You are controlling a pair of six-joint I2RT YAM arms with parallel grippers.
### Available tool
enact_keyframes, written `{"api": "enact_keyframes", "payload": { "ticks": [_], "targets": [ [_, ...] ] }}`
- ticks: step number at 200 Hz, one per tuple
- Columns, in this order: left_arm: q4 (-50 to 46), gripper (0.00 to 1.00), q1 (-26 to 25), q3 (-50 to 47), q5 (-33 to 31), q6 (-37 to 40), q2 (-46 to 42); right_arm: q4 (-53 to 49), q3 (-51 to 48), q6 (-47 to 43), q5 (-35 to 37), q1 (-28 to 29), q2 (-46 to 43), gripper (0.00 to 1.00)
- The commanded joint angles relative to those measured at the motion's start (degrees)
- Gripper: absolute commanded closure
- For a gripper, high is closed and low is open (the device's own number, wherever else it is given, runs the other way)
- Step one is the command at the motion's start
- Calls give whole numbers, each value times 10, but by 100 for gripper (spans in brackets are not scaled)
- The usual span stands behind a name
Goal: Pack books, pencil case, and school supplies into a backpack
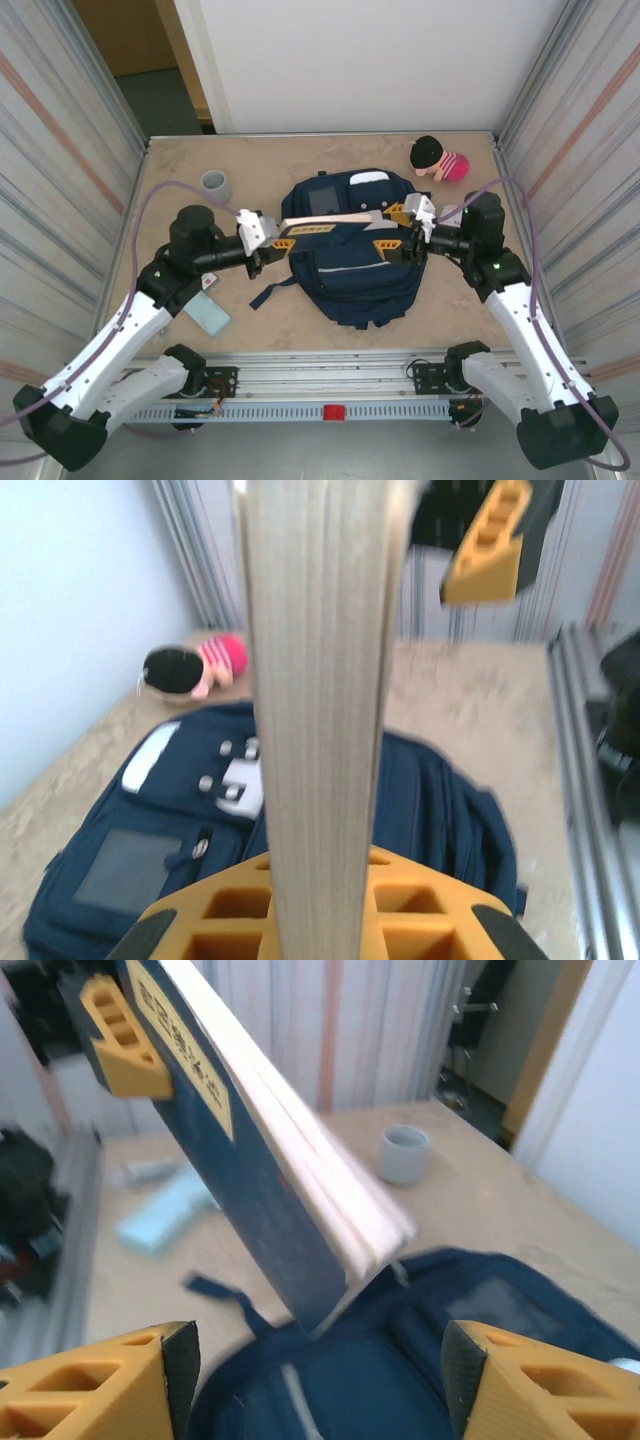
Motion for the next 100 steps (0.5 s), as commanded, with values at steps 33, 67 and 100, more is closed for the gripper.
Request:
{"api": "enact_keyframes", "payload": {
  "ticks": [33,67,100],
  "targets": [
    [251,100,21,-17,161,-171,17,281,-44,255,-76,65,25,36],
    [317,100,21,-21,176,-209,45,440,-55,373,-62,69,61,50],
    [325,100,21,-18,182,-218,63,455,-39,391,-77,73,83,61]
  ]
}}
